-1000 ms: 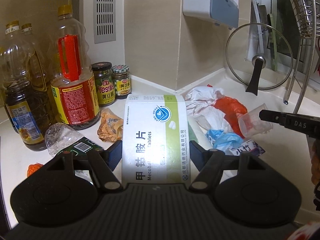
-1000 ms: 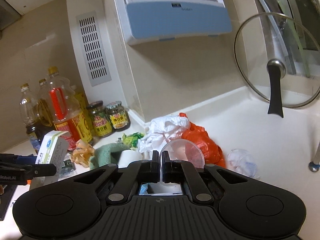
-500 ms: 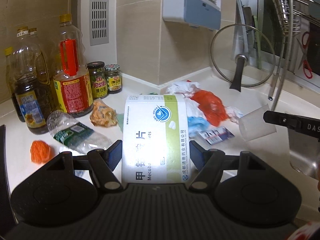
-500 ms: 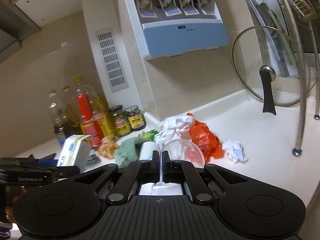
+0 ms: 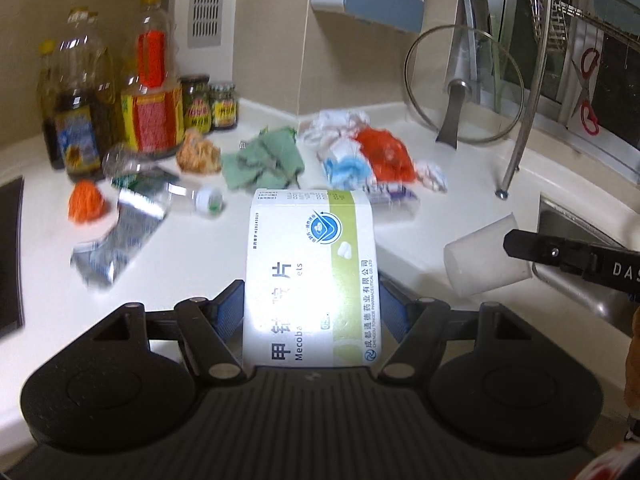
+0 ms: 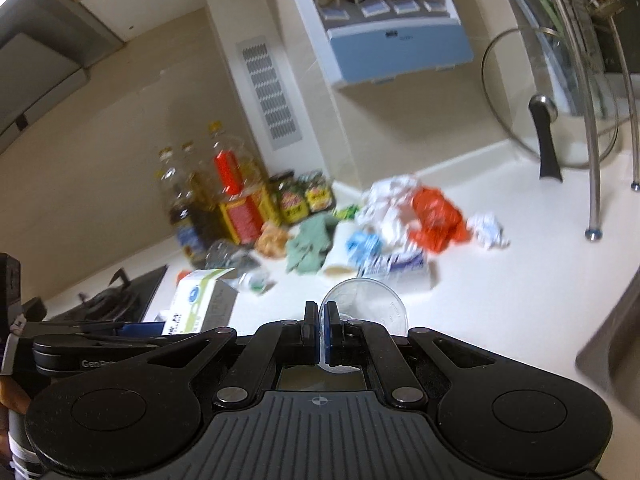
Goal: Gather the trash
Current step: 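Carry the medicine box and plastic cup down over the wastebasket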
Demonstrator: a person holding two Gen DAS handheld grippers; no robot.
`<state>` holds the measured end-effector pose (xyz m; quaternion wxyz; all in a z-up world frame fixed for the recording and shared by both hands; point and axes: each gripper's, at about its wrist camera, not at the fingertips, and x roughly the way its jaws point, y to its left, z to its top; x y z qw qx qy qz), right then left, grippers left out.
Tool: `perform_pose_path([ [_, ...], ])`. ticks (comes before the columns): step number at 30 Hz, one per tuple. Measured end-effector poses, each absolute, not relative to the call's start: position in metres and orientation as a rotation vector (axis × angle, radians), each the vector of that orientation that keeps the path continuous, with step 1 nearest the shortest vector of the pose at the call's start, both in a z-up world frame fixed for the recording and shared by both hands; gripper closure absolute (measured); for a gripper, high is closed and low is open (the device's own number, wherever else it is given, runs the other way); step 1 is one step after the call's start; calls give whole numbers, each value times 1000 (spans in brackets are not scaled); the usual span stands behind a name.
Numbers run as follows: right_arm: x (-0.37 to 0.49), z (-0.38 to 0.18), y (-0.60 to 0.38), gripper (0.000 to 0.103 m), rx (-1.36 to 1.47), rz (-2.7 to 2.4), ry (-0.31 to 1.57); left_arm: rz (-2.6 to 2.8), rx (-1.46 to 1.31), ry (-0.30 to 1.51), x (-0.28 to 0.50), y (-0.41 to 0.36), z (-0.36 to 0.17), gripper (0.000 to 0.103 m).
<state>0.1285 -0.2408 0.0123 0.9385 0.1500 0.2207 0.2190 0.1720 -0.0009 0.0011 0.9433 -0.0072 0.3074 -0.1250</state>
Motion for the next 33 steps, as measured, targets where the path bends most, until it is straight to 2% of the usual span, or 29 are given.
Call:
perform_pose_path([
  [14, 112, -60, -198, 101, 257, 509, 666, -213, -89, 801, 143, 11, -82, 34],
  [33, 161, -179, -170, 101, 185, 441, 863, -146, -175, 1006, 195, 18, -215, 34],
])
